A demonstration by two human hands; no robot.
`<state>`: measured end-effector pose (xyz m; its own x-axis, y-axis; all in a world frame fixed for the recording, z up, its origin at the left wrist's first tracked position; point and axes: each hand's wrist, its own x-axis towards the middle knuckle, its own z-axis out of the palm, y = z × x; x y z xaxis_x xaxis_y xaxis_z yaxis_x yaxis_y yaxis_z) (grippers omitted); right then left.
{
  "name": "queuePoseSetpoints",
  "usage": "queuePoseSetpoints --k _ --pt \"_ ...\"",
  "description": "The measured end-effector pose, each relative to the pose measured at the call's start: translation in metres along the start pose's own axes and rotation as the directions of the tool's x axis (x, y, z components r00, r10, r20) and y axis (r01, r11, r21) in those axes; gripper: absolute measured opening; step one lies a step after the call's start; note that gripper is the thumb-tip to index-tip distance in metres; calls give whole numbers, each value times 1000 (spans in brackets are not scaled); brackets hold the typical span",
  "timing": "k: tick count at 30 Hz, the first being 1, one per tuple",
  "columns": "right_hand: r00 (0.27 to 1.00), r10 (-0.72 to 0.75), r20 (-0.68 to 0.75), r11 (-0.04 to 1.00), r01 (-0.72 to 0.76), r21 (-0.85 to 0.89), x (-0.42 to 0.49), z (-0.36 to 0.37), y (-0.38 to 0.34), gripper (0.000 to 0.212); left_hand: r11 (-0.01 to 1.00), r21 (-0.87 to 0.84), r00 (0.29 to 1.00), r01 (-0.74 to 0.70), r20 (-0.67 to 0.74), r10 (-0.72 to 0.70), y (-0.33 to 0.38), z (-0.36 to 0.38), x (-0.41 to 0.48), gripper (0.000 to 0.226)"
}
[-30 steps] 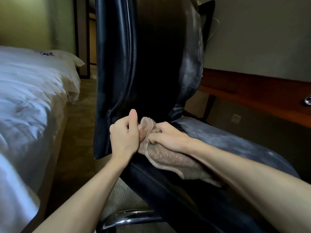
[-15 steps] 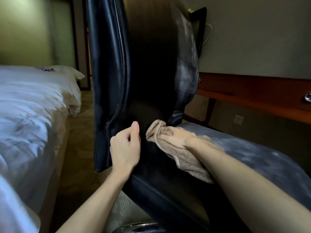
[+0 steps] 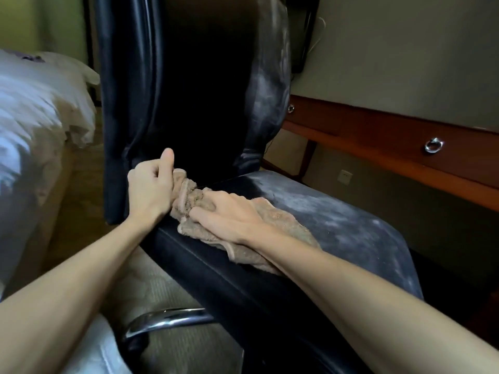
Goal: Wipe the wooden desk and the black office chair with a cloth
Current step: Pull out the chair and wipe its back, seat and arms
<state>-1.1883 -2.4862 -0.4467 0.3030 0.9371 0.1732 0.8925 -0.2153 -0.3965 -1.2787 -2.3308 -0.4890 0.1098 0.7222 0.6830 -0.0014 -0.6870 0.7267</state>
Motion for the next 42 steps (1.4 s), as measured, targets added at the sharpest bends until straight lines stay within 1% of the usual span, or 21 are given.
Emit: queuePoseSetpoints --k 2,4,7,9,11,13,15,17,18,20,21,23,25,28,30,32,35,36,39,40,42 --pt "999 -24 -28 999 25 36 -22 -2 -9 29 998 -18 998 57 25 -56 -1 -1 2 71" --pt "993 -86 -85 996 86 -2 -43 -4 -13 34 990 -43 990 134 49 -132 1 0 1 70" --pt "971 -147 -188 989 141 -45 -60 -19 -9 38 990 -44 990 132 58 -130 1 -3 -4 69" --pt "947 -131 -293 990 110 -85 -58 -38 3 36 991 -22 989 134 63 -132 1 -6 -5 67" --pt "892 -130 -433 977 42 -207 -47 -60 18 32 988 -12 986 154 58 -153 2 -8 -6 68" --pt "849 -103 -518 959 -53 -278 -30 -78 32 48 988 -5 986 153 67 -153 2 -8 -8 72" --pt "840 -29 -542 964 -120 -238 -6 -88 46 59 990 21 987 141 74 -142 1 -7 -9 76" --pt "862 33 -505 967 -155 -201 20 -91 56 66 990 39 988 133 75 -136 -2 -7 -10 78" --pt "893 56 -446 959 -173 -226 34 -90 62 72 990 38 988 132 74 -135 -5 -7 -10 79" --pt "954 131 -269 927 -214 -308 60 -82 72 89 992 21 989 127 73 -128 -6 -6 -11 79" --pt "967 191 -170 921 -237 -310 72 -73 77 99 992 13 990 124 72 -125 -7 -6 -11 79" --pt "956 292 6 927 -282 -246 90 -53 87 108 995 3 992 105 71 -105 -11 -4 -10 78" --pt "946 303 112 934 -271 -233 97 -32 97 104 996 -10 993 91 76 -90 -14 -4 -10 78" --pt "948 300 105 934 -269 -235 98 -24 106 96 996 -18 994 83 78 -81 -17 -1 -8 80" --pt "948 308 85 932 -282 -229 94 -27 110 78 998 5 994 69 89 -70 -18 1 -5 81" --pt "956 284 72 936 -260 -239 84 -28 107 67 997 29 993 69 97 -72 -19 2 -2 81" --pt "955 290 62 937 -270 -223 50 -27 84 75 992 106 990 62 116 -74 -21 3 4 82" --pt "956 287 59 941 -270 -204 35 -27 74 73 988 141 988 63 128 -82 -18 3 4 82" --pt "973 220 75 967 -207 -150 -6 -24 47 41 963 266 979 49 176 -98 -10 1 4 75" --pt "981 181 72 977 -170 -129 -19 -22 39 43 958 283 974 48 197 -107 -6 0 3 72" --pt "994 91 53 991 -85 -103 -44 -19 23 58 957 288 965 39 237 -110 0 -5 -3 64"
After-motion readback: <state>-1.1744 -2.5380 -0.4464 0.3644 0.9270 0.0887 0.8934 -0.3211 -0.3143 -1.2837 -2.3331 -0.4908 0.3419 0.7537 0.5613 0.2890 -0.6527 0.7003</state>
